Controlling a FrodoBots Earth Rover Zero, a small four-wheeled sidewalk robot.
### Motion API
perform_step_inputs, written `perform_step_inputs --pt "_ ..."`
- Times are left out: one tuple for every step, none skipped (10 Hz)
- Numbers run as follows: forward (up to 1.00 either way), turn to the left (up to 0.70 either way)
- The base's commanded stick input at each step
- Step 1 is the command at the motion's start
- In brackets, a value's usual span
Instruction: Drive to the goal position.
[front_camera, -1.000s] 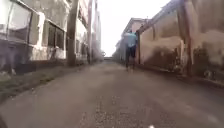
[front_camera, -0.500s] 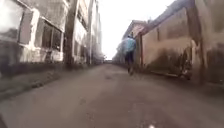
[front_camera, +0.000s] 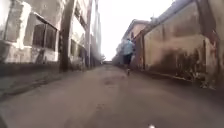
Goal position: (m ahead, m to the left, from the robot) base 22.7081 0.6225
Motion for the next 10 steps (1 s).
perform_step_inputs --pt "1.0 0.0" --pt "1.0 0.0" --pt "1.0 0.0" --pt "1.0 0.0" --pt "1.0 0.0" --pt "1.0 0.0" --pt "1.0 0.0" --pt "1.0 0.0" --pt "1.0 0.0" --pt "1.0 0.0"
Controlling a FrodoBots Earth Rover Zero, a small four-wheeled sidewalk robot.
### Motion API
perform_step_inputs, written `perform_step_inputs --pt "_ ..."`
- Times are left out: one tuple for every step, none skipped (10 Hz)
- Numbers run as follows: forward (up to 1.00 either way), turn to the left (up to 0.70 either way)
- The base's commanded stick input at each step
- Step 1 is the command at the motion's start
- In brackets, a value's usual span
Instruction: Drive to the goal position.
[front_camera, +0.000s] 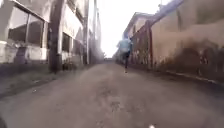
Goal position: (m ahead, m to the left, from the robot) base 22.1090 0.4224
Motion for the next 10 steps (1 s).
perform_step_inputs --pt "1.0 0.0" --pt "1.0 0.0" --pt "1.0 0.0" --pt "1.0 0.0" --pt "1.0 0.0" --pt "1.0 0.0" --pt "1.0 0.0" --pt "1.0 0.0" --pt "1.0 0.0" --pt "1.0 0.0"
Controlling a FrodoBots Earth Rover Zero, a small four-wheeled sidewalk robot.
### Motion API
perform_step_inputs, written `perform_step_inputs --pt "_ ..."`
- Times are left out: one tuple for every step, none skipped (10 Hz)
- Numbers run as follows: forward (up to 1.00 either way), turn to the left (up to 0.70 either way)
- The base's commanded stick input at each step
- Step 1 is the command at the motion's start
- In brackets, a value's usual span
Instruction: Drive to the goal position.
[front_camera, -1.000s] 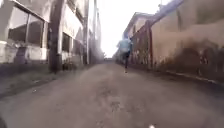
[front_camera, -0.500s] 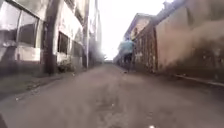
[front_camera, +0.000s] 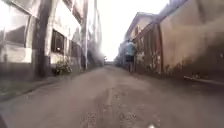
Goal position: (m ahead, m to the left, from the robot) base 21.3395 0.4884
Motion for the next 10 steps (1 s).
perform_step_inputs --pt "1.0 0.0" --pt "1.0 0.0" --pt "1.0 0.0" --pt "1.0 0.0" --pt "1.0 0.0" --pt "1.0 0.0" --pt "1.0 0.0" --pt "1.0 0.0" --pt "1.0 0.0" --pt "1.0 0.0"
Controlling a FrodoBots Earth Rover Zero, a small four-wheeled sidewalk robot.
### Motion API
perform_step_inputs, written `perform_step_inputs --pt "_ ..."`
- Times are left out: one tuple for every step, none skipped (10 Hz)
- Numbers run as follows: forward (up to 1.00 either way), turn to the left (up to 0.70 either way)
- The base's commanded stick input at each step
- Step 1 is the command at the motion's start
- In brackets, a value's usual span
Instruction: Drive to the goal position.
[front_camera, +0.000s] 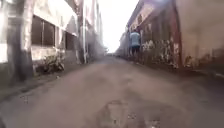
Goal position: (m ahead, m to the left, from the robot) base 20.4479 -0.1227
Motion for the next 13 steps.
perform_step_inputs --pt "1.0 0.0" --pt "1.0 0.0" --pt "1.0 0.0" --pt "1.0 0.0" --pt "1.0 0.0" --pt "1.0 0.0" --pt "1.0 0.0" --pt "1.0 0.0" --pt "1.0 0.0" --pt "1.0 0.0" --pt "1.0 0.0" --pt "1.0 0.0" --pt "1.0 0.0"
